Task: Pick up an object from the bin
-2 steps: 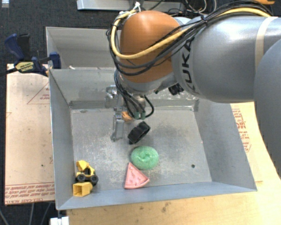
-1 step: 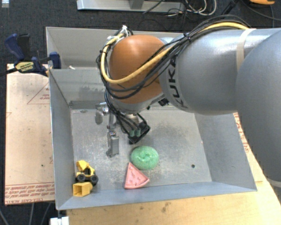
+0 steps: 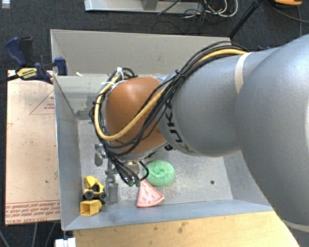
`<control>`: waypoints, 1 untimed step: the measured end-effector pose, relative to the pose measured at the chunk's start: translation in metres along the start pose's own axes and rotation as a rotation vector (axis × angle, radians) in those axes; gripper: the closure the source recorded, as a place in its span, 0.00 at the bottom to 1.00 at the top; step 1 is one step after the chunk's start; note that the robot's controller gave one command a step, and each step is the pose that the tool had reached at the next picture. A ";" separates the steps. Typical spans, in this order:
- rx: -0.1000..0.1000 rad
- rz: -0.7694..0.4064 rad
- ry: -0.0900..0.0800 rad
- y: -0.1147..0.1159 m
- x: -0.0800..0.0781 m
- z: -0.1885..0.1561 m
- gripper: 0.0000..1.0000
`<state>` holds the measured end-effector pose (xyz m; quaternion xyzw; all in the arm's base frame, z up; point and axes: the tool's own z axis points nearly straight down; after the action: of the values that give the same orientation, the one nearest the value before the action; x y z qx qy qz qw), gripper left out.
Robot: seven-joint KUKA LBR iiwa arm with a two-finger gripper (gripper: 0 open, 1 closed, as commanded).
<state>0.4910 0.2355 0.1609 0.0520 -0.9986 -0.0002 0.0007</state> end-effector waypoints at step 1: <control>0.000 -0.352 -0.002 0.006 -0.011 0.032 0.00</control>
Offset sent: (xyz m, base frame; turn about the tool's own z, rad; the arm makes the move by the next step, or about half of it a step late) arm -0.0108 0.0163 -0.0909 0.1488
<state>0.5015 0.2427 0.1288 0.2261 -0.9741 -0.0005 -0.0004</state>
